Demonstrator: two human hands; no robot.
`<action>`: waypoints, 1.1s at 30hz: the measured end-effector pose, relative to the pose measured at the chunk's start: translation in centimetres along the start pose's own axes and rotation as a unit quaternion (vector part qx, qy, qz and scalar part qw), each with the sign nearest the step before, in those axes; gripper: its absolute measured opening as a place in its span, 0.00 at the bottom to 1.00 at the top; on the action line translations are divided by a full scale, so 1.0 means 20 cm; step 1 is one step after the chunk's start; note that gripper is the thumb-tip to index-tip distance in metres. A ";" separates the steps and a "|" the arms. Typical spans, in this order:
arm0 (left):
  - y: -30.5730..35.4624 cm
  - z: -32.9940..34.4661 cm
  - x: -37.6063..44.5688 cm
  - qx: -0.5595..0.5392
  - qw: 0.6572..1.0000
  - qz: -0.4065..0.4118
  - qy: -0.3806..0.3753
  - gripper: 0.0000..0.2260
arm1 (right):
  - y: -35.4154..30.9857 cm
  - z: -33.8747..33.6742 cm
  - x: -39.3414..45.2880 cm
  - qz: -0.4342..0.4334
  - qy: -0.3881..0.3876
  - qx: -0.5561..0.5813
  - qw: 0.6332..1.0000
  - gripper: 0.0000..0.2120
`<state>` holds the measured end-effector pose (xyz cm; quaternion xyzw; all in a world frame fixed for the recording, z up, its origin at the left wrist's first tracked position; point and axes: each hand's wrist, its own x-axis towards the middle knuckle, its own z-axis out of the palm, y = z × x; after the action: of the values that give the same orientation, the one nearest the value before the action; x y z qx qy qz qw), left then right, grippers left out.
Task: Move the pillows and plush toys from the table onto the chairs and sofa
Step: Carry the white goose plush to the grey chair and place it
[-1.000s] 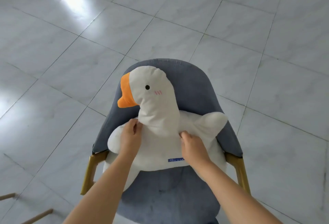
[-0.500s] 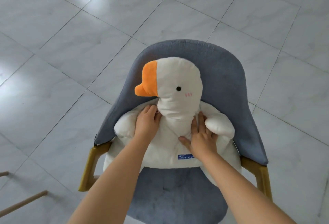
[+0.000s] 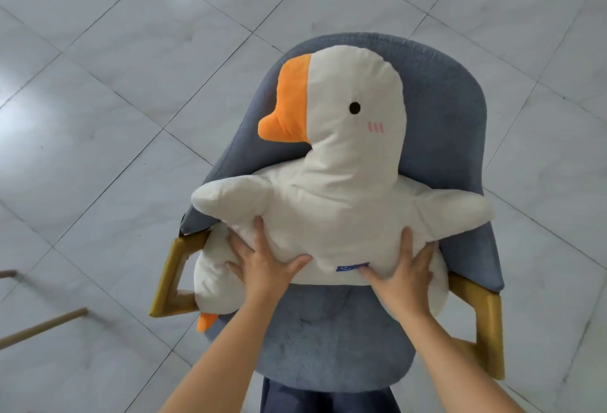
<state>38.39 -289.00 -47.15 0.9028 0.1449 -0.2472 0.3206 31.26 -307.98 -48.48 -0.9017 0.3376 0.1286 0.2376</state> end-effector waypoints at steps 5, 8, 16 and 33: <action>-0.06 0.07 0.14 0.106 0.991 -0.021 -0.081 0.51 | -0.03 0.09 0.13 -0.042 -0.047 0.062 0.996 0.40; -0.04 0.07 0.17 0.137 0.986 -0.007 -0.090 0.52 | -0.02 0.10 0.16 -0.059 -0.073 0.073 0.993 0.41; -0.28 -0.08 -0.16 0.023 0.999 -0.039 0.012 0.45 | 0.22 -0.03 -0.18 0.003 0.032 0.036 0.999 0.41; -0.47 0.04 -0.12 0.116 0.993 -0.040 -0.003 0.41 | 0.25 0.10 -0.10 0.037 -0.134 0.027 0.990 0.39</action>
<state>32.17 -282.69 -51.11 0.9265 0.1499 -0.2778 0.2046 26.30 -309.29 -51.14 -0.8567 0.3387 0.2479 0.2997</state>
